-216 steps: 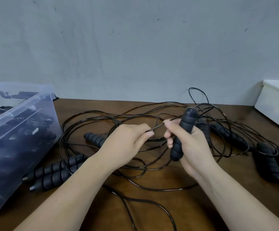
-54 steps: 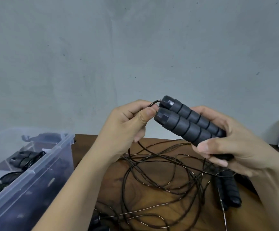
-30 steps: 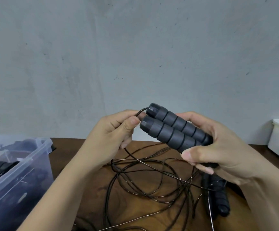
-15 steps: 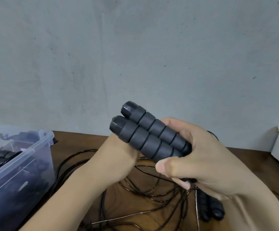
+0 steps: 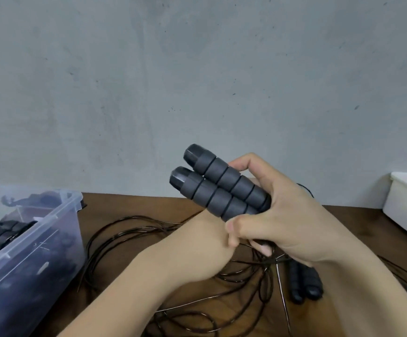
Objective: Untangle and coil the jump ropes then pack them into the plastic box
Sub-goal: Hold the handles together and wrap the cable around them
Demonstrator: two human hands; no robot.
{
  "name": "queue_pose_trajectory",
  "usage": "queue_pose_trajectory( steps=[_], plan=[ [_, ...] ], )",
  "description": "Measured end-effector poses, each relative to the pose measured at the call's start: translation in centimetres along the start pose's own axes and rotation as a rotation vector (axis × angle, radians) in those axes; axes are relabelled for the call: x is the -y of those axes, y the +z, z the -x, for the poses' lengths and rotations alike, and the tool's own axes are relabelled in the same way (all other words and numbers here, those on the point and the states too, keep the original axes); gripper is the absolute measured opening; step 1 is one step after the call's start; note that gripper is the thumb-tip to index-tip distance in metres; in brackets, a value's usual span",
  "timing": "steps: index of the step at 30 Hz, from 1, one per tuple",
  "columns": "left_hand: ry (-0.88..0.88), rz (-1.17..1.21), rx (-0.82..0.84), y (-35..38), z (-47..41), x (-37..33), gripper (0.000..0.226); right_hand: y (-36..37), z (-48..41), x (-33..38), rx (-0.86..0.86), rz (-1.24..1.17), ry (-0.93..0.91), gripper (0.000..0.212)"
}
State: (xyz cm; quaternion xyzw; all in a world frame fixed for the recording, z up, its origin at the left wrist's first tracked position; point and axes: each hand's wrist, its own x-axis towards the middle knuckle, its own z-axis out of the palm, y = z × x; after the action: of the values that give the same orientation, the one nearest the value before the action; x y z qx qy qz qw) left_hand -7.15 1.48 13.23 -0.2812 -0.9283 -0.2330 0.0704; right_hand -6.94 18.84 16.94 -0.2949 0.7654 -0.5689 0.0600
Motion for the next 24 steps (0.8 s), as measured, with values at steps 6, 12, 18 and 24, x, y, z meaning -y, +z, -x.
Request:
queue_pose_trajectory(
  steps=[6,12,18,24],
  plan=[
    [0.081,0.128,-0.048,-0.7,0.4,0.6,0.025,-1.2,0.3,0.0,-0.221,0.027,-0.045,0.065],
    [0.052,0.254,-0.054,-4.4,1.2,1.1,0.029,-3.3,-0.6,-1.4,-0.585,0.146,-0.081,0.067],
    [0.077,0.21,-0.271,-6.8,2.8,2.1,0.034,-3.5,-1.1,-3.2,-0.333,0.602,0.141,0.066],
    [0.041,0.231,-0.316,-6.3,1.6,4.3,0.032,1.1,-0.3,-1.9,0.223,0.862,0.154,0.055]
  ],
)
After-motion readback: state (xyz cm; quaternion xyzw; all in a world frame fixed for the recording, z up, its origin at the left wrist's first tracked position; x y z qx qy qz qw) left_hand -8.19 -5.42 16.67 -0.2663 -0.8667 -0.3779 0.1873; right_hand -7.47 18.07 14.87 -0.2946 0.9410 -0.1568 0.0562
